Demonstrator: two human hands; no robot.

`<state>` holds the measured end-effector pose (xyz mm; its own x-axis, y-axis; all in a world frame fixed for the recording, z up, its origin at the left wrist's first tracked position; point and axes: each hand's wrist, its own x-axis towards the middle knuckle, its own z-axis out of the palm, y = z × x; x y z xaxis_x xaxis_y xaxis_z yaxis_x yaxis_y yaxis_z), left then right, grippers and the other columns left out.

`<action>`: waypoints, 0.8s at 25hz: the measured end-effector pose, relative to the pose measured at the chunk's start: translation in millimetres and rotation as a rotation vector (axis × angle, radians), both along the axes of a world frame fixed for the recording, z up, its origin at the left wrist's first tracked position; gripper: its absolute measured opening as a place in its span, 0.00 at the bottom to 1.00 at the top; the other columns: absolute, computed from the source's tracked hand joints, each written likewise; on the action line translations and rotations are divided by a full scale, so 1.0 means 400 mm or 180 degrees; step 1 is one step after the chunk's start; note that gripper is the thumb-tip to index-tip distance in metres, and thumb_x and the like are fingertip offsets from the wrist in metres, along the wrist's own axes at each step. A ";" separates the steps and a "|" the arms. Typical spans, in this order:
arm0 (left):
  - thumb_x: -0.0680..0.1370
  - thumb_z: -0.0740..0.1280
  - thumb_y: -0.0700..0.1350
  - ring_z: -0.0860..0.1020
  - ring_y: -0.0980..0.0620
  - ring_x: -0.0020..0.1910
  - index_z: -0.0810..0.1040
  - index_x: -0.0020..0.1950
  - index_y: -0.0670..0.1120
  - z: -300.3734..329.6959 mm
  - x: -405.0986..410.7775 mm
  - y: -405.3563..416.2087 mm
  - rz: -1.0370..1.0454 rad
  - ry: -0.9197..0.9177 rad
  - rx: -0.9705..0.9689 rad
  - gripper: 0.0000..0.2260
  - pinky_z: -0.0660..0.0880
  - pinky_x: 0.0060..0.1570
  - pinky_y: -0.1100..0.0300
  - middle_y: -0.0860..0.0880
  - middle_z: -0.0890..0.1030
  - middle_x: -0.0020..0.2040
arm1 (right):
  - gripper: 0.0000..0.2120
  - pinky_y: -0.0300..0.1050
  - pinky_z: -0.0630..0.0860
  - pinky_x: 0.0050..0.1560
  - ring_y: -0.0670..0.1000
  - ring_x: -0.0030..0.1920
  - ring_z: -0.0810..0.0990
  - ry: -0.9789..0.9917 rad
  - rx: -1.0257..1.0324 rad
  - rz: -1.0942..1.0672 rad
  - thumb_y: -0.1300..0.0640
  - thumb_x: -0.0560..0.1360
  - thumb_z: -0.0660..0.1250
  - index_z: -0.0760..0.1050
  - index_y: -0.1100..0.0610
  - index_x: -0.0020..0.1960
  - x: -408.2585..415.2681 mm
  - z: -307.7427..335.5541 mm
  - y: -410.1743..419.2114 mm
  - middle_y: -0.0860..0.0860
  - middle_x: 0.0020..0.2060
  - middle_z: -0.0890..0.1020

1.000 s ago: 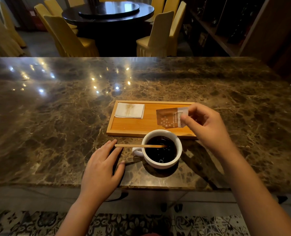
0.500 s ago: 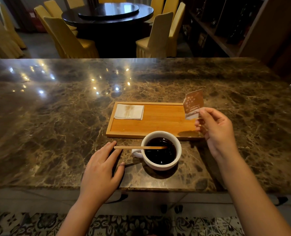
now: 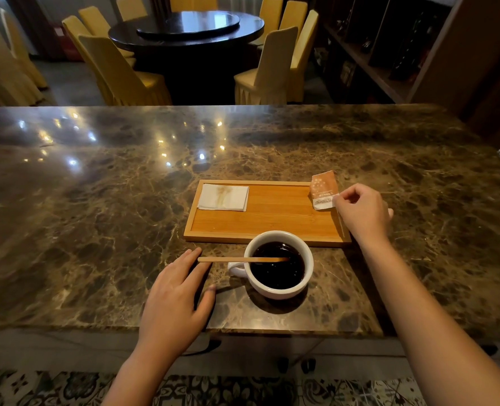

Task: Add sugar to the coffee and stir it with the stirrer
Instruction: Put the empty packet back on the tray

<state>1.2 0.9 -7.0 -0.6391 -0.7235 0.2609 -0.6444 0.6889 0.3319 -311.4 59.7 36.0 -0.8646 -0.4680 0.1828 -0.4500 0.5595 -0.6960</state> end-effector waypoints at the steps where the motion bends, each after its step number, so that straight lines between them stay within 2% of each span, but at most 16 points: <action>1: 0.75 0.56 0.55 0.68 0.48 0.67 0.74 0.64 0.46 0.000 0.000 0.000 -0.0001 0.0001 0.0000 0.22 0.66 0.63 0.50 0.46 0.73 0.67 | 0.06 0.47 0.60 0.49 0.49 0.42 0.73 0.0125 0.0087 -0.0032 0.53 0.72 0.66 0.77 0.55 0.40 0.002 -0.004 -0.004 0.48 0.38 0.79; 3: 0.75 0.56 0.55 0.68 0.48 0.67 0.74 0.64 0.46 0.000 0.000 -0.001 0.0000 -0.0002 -0.0004 0.22 0.65 0.63 0.50 0.46 0.73 0.67 | 0.07 0.46 0.60 0.47 0.50 0.44 0.74 0.0297 0.0191 -0.0092 0.51 0.72 0.67 0.76 0.55 0.42 0.004 -0.008 -0.008 0.50 0.41 0.79; 5: 0.75 0.56 0.55 0.68 0.48 0.67 0.74 0.64 0.46 0.000 0.001 0.000 -0.0002 -0.0004 -0.0005 0.22 0.65 0.63 0.51 0.46 0.73 0.67 | 0.08 0.51 0.64 0.53 0.53 0.50 0.75 0.0633 0.0245 -0.0007 0.51 0.72 0.66 0.75 0.54 0.48 0.004 -0.011 -0.002 0.53 0.49 0.79; 8: 0.75 0.56 0.54 0.68 0.48 0.67 0.75 0.64 0.46 0.000 0.000 0.000 0.0000 -0.0006 -0.0010 0.22 0.65 0.62 0.51 0.46 0.73 0.67 | 0.14 0.55 0.61 0.63 0.53 0.63 0.71 0.1210 0.0358 0.0908 0.53 0.76 0.62 0.74 0.53 0.61 0.013 -0.017 0.010 0.52 0.61 0.78; 10: 0.75 0.56 0.54 0.68 0.47 0.67 0.75 0.64 0.45 0.001 -0.001 -0.001 -0.0001 0.0004 -0.0008 0.22 0.66 0.62 0.50 0.46 0.73 0.67 | 0.16 0.55 0.56 0.68 0.51 0.68 0.67 0.1374 0.0639 0.1463 0.52 0.78 0.58 0.71 0.51 0.65 0.020 -0.024 0.016 0.49 0.65 0.75; 13: 0.75 0.57 0.54 0.68 0.47 0.67 0.75 0.64 0.45 0.002 0.000 0.001 0.0003 0.0016 -0.0020 0.22 0.65 0.62 0.51 0.46 0.73 0.67 | 0.18 0.54 0.52 0.70 0.49 0.70 0.65 0.1298 0.0947 0.1561 0.50 0.79 0.55 0.69 0.51 0.67 0.020 -0.034 0.018 0.49 0.67 0.73; 16: 0.75 0.57 0.54 0.68 0.48 0.67 0.75 0.64 0.46 0.001 0.001 0.001 -0.0007 0.0030 -0.0018 0.22 0.65 0.63 0.51 0.46 0.73 0.67 | 0.18 0.55 0.52 0.69 0.49 0.69 0.66 0.1312 0.1026 0.1477 0.50 0.79 0.53 0.70 0.52 0.66 0.021 -0.029 0.010 0.49 0.67 0.73; 20: 0.75 0.57 0.54 0.68 0.47 0.67 0.75 0.64 0.45 0.001 0.002 0.001 -0.0017 0.0030 -0.0029 0.22 0.65 0.63 0.51 0.45 0.73 0.66 | 0.16 0.54 0.56 0.66 0.50 0.66 0.69 0.1219 0.0799 0.1390 0.51 0.79 0.55 0.72 0.52 0.64 0.037 0.006 0.011 0.50 0.64 0.76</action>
<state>1.9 1.3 -6.8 -0.6404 -0.7177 0.2734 -0.6376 0.6953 0.3317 -296.6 64.3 38.3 -0.4792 -0.8318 0.2803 -0.8650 0.3933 -0.3116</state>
